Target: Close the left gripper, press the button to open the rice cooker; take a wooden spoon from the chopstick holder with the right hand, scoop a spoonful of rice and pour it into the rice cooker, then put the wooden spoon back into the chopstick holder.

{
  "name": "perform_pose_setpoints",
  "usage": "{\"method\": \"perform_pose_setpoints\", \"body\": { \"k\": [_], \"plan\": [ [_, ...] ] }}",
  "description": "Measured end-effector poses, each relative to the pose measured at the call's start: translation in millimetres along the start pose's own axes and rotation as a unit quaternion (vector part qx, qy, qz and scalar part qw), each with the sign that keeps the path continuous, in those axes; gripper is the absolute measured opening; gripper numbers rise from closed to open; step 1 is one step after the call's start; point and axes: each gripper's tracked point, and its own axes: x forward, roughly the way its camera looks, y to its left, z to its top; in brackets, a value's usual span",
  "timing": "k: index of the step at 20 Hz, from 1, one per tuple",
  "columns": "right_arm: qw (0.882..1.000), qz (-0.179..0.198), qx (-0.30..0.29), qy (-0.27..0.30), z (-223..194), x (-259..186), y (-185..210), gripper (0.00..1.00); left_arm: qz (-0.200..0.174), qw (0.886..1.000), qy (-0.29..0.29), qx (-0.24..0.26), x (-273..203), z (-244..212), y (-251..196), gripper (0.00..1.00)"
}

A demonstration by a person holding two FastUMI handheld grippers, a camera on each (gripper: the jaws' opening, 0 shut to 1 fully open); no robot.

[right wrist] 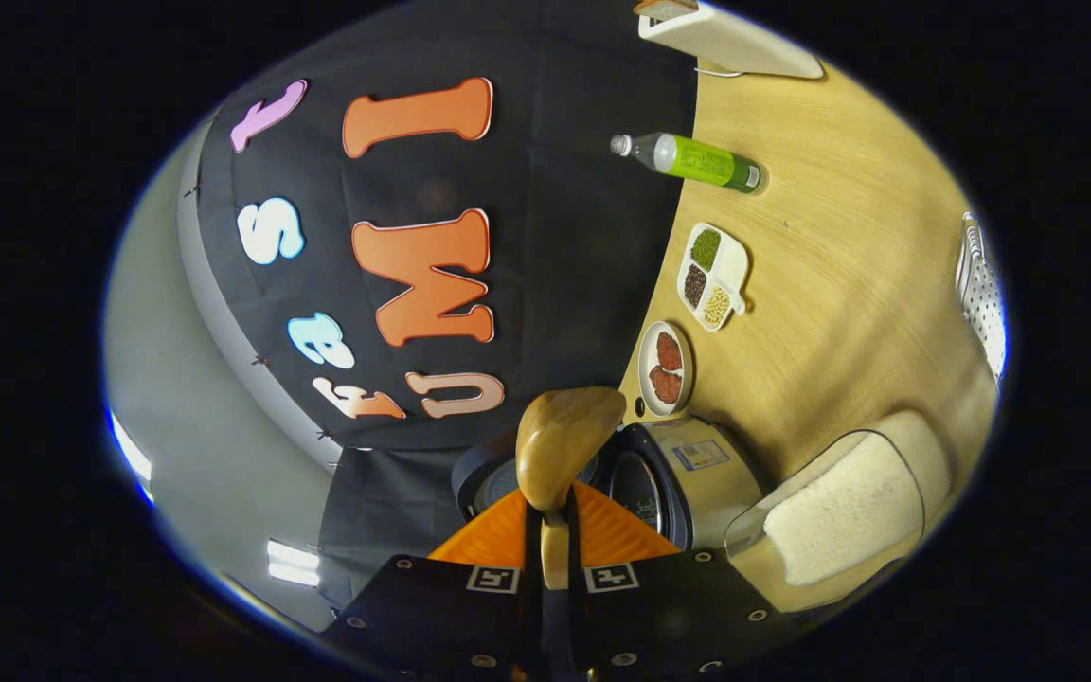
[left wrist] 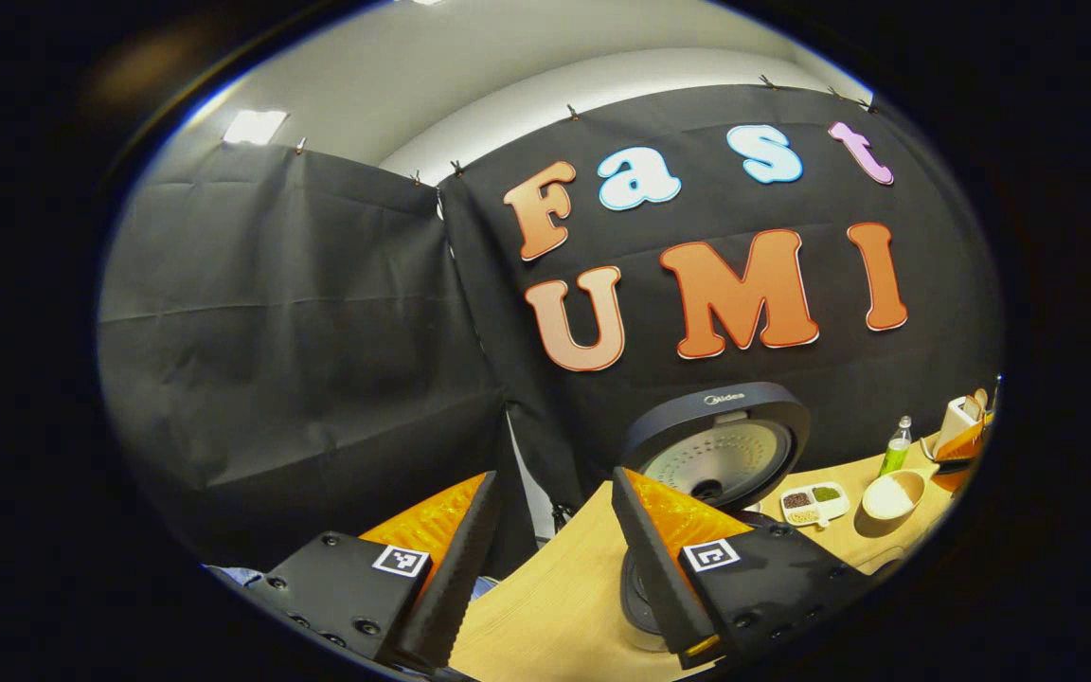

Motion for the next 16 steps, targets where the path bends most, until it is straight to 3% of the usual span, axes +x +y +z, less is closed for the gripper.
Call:
{"method": "perform_pose_setpoints", "body": {
  "k": [7,16],
  "plan": [
    [0.999,-0.012,-0.007,0.031,-26,64,12,0.11,0.026,1.0,0.014,-0.003,3,-21,39,0.75],
    [0.993,-0.072,-0.092,0.034,-51,118,2,0.11,0.039,0.999,0.03,-0.002,13,-41,74,0.75]
  ]
}}
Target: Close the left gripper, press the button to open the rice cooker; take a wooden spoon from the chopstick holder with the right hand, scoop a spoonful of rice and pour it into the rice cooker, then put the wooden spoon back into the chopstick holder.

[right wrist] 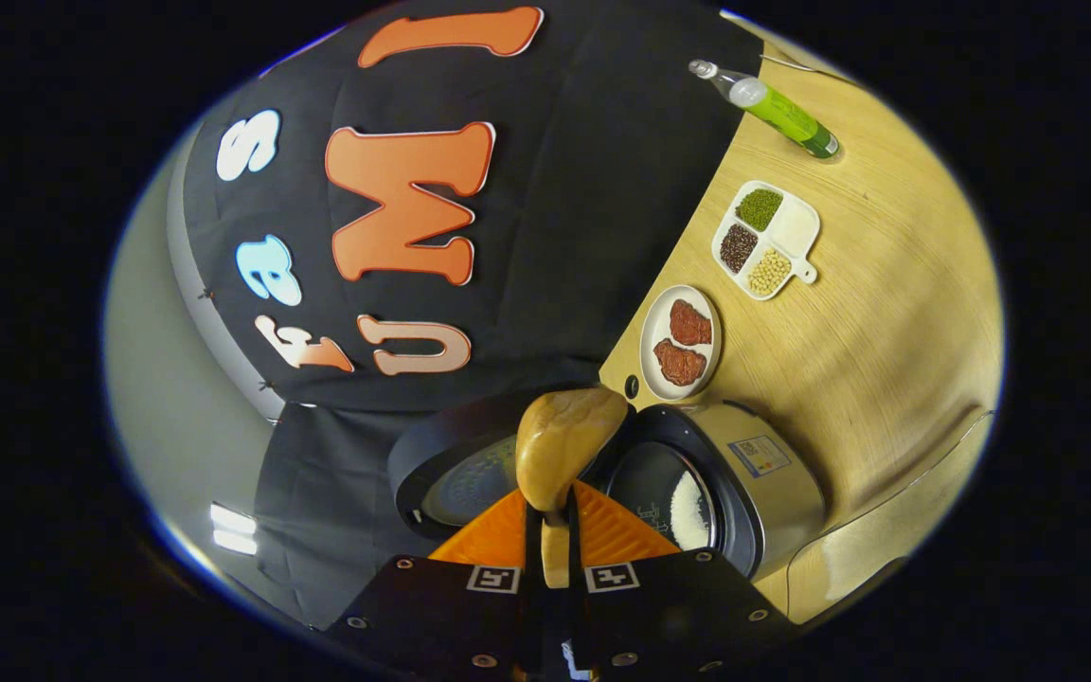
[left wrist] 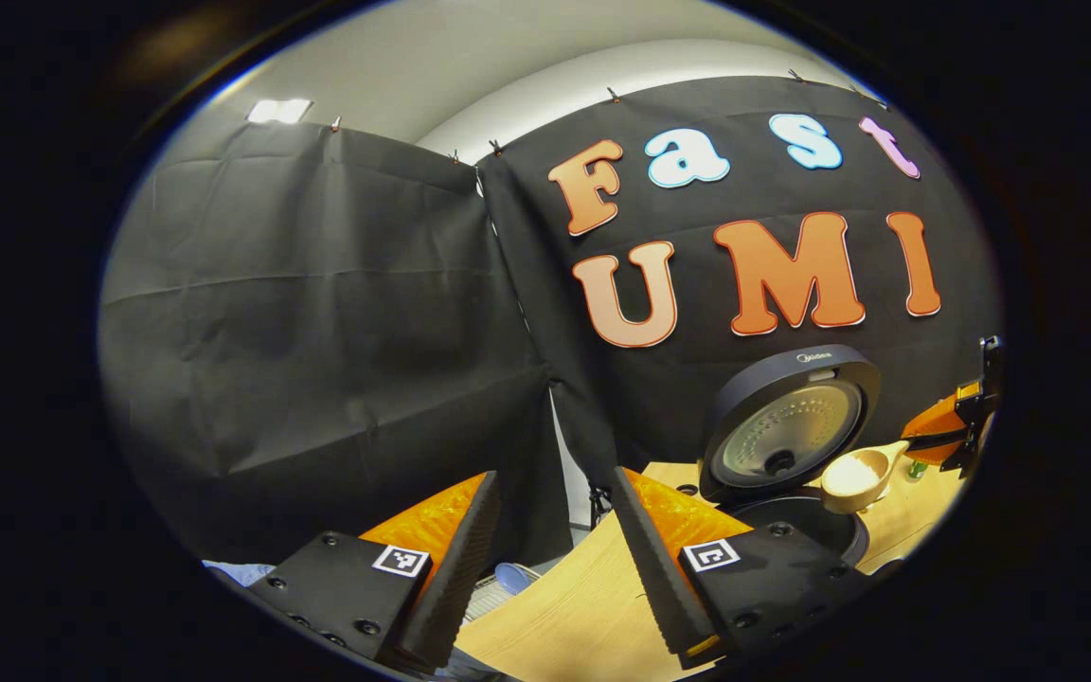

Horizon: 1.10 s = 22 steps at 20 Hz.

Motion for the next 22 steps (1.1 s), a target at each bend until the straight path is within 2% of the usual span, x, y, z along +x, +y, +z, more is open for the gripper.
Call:
{"method": "perform_pose_setpoints", "body": {
  "k": [5,6,10,16,22],
  "plan": [
    [0.996,-0.048,-0.073,0.005,-17,14,-11,0.11,0.001,1.0,0.008,-0.001,8,-11,11,0.75],
    [0.995,-0.055,-0.081,0.007,-19,17,-15,0.11,0.002,1.0,0.008,-0.001,10,-12,13,0.83],
    [0.989,-0.08,-0.128,0.006,-25,24,-19,0.11,0.005,1.0,0.013,-0.005,13,-19,18,0.83],
    [0.969,-0.114,-0.221,0.005,-35,31,-21,0.11,0.008,1.0,0.015,-0.004,16,-21,21,0.82],
    [0.94,-0.143,-0.311,-0.006,-37,35,-22,0.11,0.01,1.0,0.017,-0.003,16,-23,19,0.82]
  ]
}}
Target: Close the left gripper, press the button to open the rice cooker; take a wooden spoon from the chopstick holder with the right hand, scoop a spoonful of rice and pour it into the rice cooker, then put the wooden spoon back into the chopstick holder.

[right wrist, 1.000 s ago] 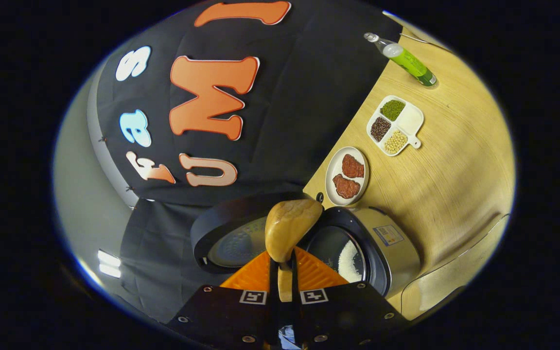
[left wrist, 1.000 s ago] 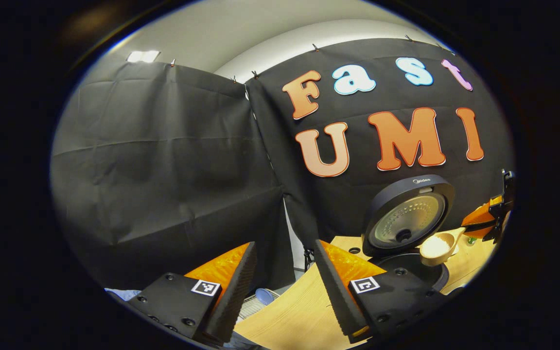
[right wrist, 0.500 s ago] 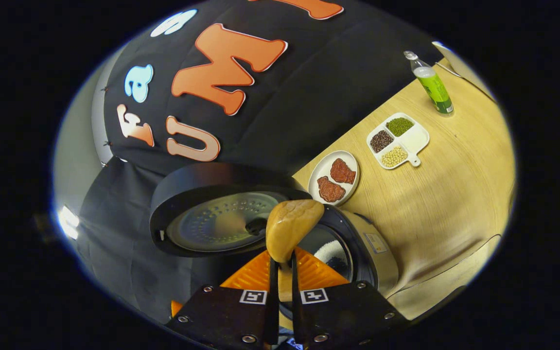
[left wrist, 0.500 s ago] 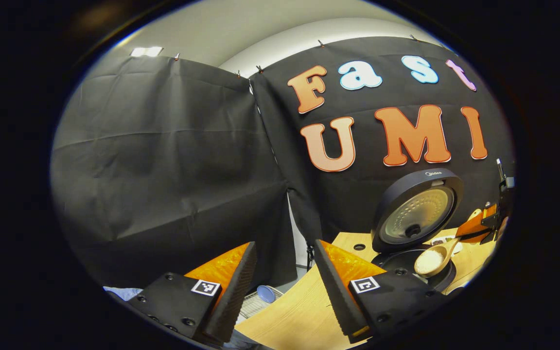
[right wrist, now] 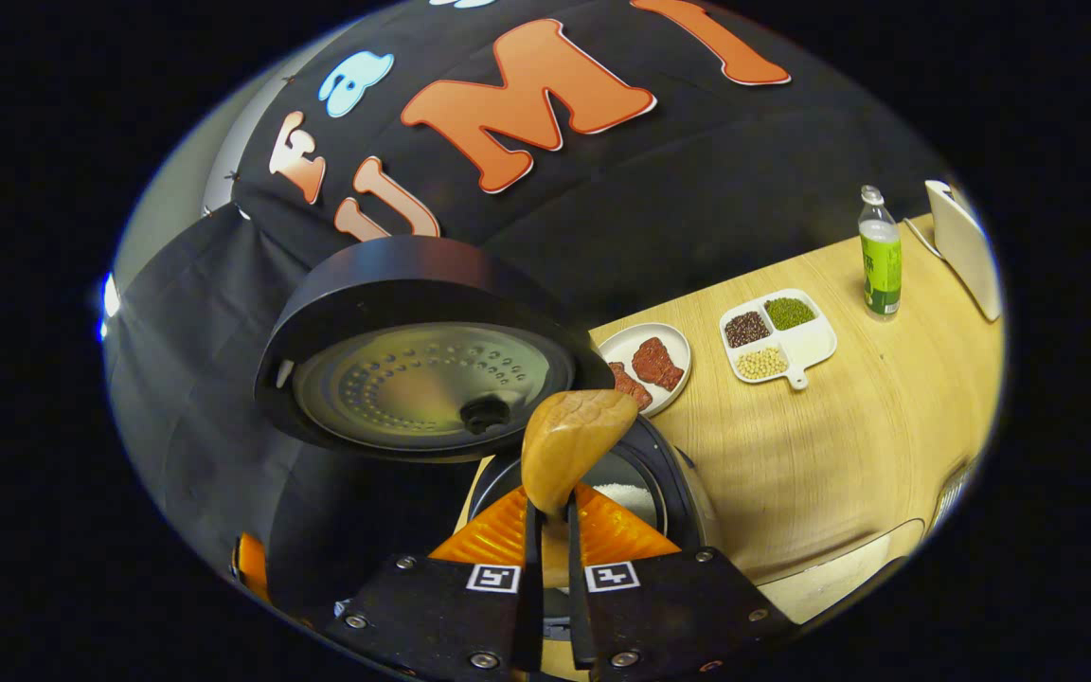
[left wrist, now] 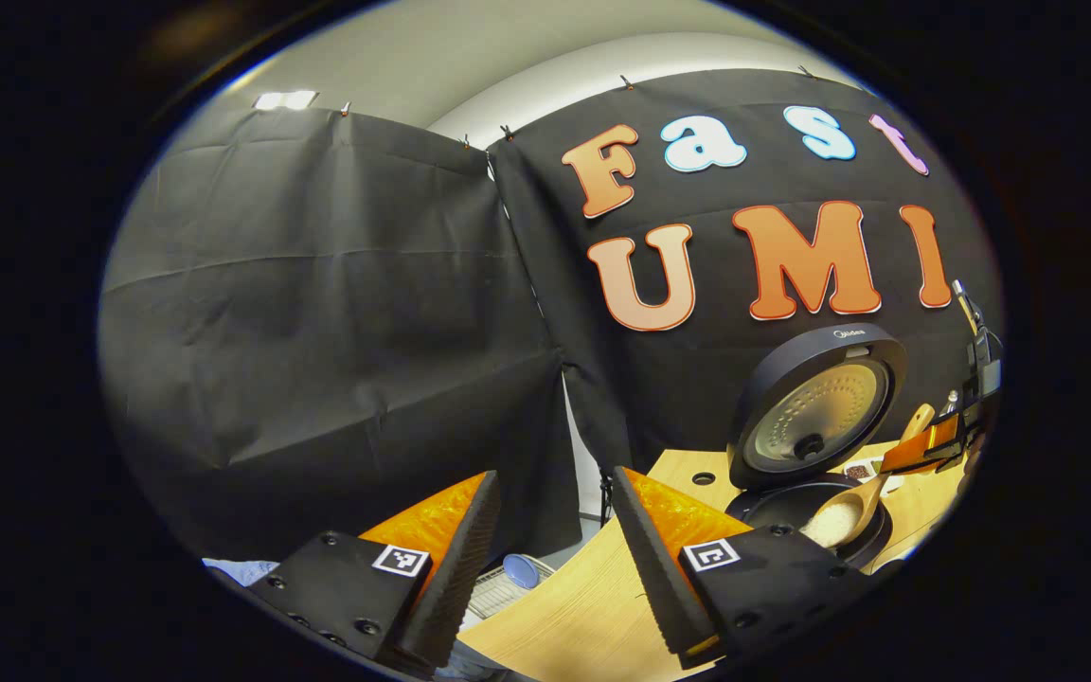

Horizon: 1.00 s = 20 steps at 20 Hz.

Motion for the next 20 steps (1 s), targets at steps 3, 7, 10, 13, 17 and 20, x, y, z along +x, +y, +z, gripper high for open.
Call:
{"method": "perform_pose_setpoints", "body": {
  "k": [3,7,10,13,17,20],
  "plan": [
    [0.999,-0.013,-0.029,-0.009,4,1,-1,0.11,0.002,1.0,0.002,0.002,-2,-1,0,0.83],
    [0.998,-0.026,-0.053,-0.021,10,-1,-2,0.11,0.003,1.0,0.005,0.002,-3,-3,0,0.83],
    [0.996,-0.036,-0.08,-0.034,17,0,-1,0.11,0.005,1.0,0.006,0.002,-5,-4,0,0.83],
    [0.992,-0.042,-0.113,-0.048,24,-1,3,0.11,0.004,1.0,0.006,0.003,-6,-4,-1,0.83],
    [0.984,-0.053,-0.164,-0.049,24,1,3,0.11,0.002,1.0,0.006,0.005,-7,-4,-3,0.83],
    [0.979,-0.054,-0.192,-0.048,23,3,6,0.11,0.0,1.0,0.006,0.002,-7,-6,-4,0.83]
  ]
}}
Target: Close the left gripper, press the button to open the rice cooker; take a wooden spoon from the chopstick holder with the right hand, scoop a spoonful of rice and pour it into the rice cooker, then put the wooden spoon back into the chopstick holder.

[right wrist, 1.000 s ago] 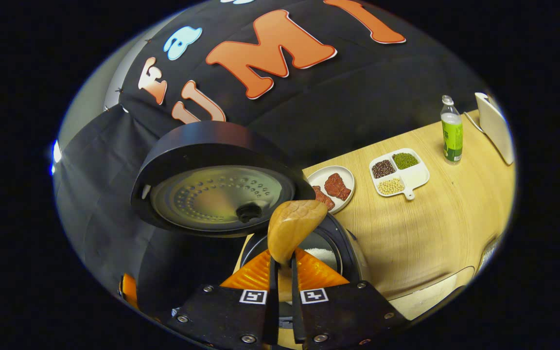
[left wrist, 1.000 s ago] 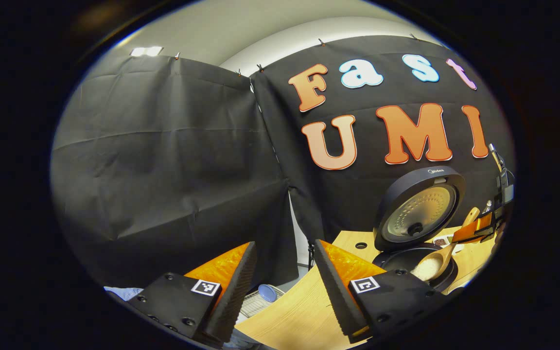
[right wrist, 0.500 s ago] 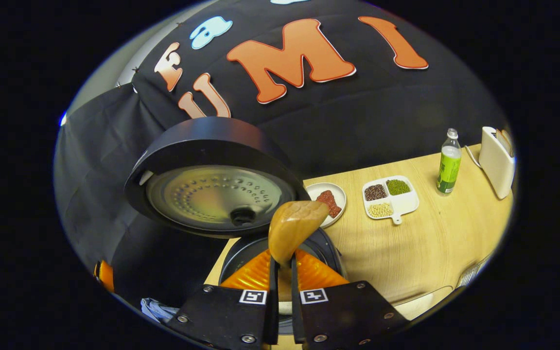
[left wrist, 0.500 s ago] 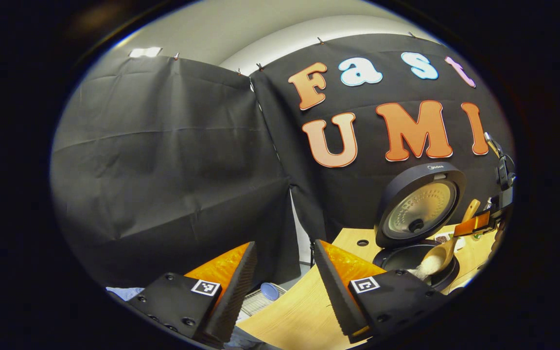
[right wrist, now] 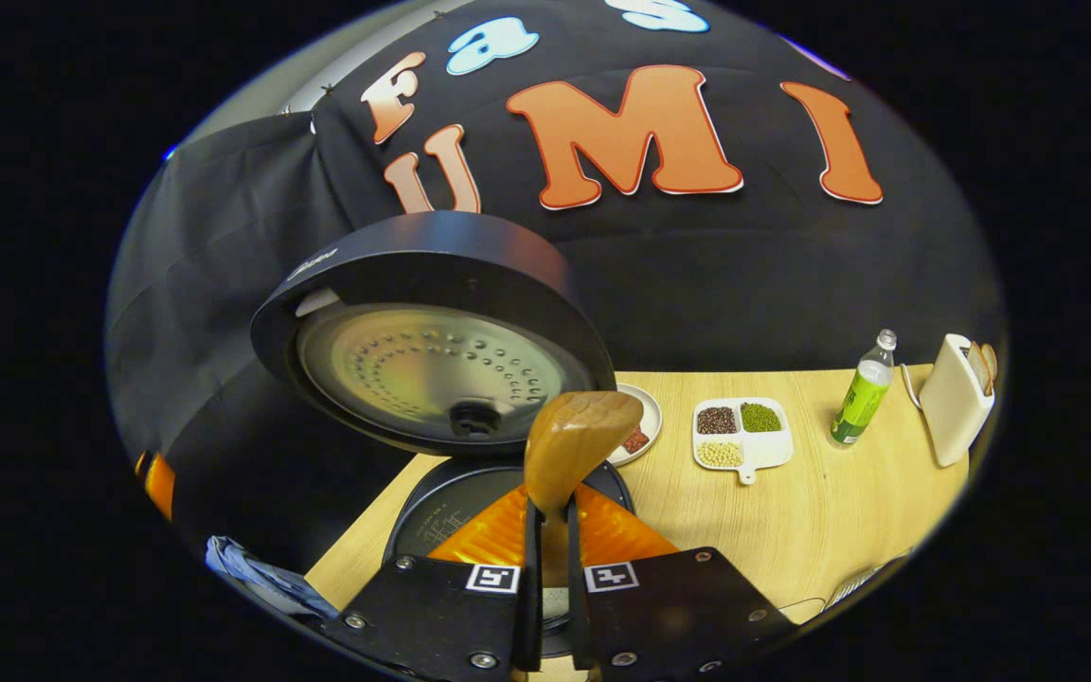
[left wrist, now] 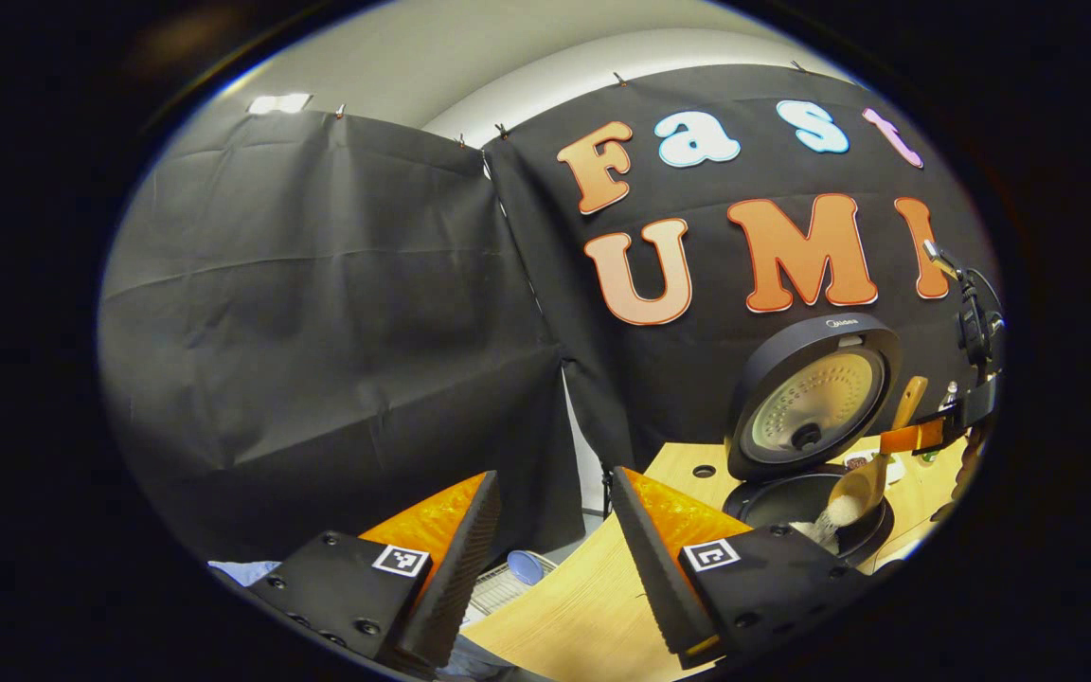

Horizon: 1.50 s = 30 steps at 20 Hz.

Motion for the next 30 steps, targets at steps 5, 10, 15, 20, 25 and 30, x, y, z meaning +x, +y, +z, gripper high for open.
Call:
{"method": "perform_pose_setpoints", "body": {
  "k": [5,10,15,20,25,30],
  "plan": [
    [0.996,0.0,-0.084,-0.021,12,-7,10,0.11,0.009,1.0,0.008,-0.011,-5,-7,-2,0.82],
    [0.986,0.009,-0.158,-0.045,19,-7,26,0.11,0.016,1.0,0.008,-0.001,-14,-8,3,0.83],
    [0.972,0.024,-0.223,-0.072,26,-13,46,0.11,0.02,1.0,0.008,-0.003,-21,-8,4,0.89],
    [0.962,0.037,-0.256,-0.091,32,-22,55,0.11,0.022,1.0,0.01,0.007,-24,-6,0,0.92],
    [0.986,0.067,-0.136,-0.065,36,-36,40,0.11,0.026,1.0,0.008,0.011,-29,-2,-5,0.84],
    [0.994,0.086,-0.015,-0.06,57,-80,-2,0.11,0.015,1.0,0.006,0.006,-32,5,-29,0.84]
  ]
}}
